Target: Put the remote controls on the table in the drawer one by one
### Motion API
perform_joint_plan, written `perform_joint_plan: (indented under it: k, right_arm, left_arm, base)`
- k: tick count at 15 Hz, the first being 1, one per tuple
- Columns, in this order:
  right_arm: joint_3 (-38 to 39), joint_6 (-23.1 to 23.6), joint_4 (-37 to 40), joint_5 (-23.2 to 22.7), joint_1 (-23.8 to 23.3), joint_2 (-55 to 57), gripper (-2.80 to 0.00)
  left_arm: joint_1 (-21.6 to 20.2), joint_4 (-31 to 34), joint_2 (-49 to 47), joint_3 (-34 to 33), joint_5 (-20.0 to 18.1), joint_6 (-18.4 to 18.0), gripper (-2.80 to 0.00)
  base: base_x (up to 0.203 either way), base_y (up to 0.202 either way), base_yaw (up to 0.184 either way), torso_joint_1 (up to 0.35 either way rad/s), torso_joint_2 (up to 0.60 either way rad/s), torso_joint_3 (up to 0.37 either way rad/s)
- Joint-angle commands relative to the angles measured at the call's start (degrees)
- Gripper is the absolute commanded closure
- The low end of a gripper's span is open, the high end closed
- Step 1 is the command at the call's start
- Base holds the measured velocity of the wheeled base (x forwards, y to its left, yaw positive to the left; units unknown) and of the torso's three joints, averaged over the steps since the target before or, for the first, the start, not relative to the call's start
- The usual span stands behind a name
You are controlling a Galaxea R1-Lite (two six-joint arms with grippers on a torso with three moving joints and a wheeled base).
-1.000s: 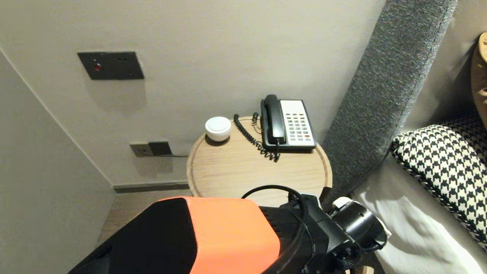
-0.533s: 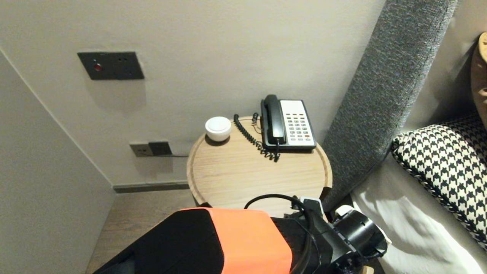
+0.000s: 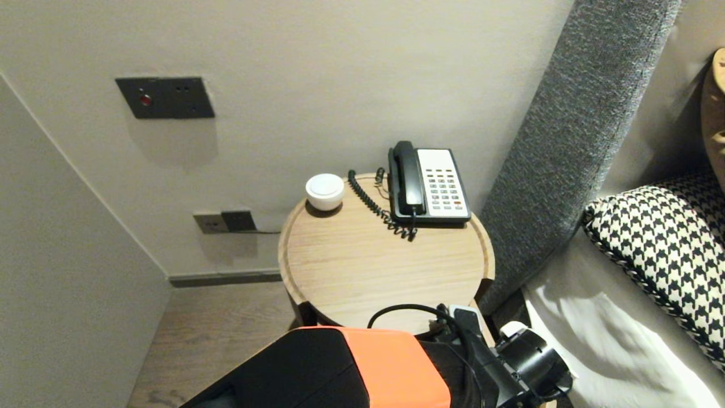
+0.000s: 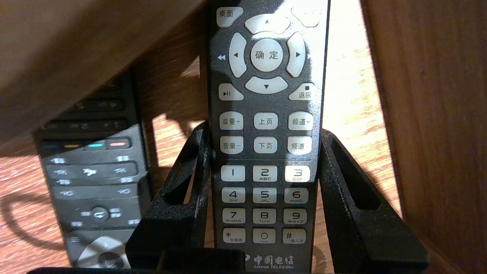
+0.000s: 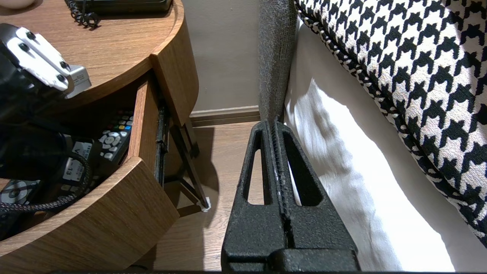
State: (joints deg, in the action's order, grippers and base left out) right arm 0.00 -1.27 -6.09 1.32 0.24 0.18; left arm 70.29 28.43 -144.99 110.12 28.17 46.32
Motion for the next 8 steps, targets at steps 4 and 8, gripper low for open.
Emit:
perform_joint_plan:
  k: [4, 8]
  right_arm:
    - [2.3, -0.1, -0.1, 0.0, 0.0, 0.0, 0.00]
    - [2.3, -0.1, -0.1, 0.0, 0.0, 0.0, 0.00]
  left_arm:
    - [0.0, 0.3, -0.6, 0.0, 0.1, 0.3, 0.00]
    - [0.0, 0.4, -0.1, 0.0, 0.0, 1.0, -2.80]
  base:
    - [0.000, 0.000, 0.000, 0.000, 0.00, 0.000]
    - [0.000, 0.000, 0.000, 0.000, 0.00, 0.000]
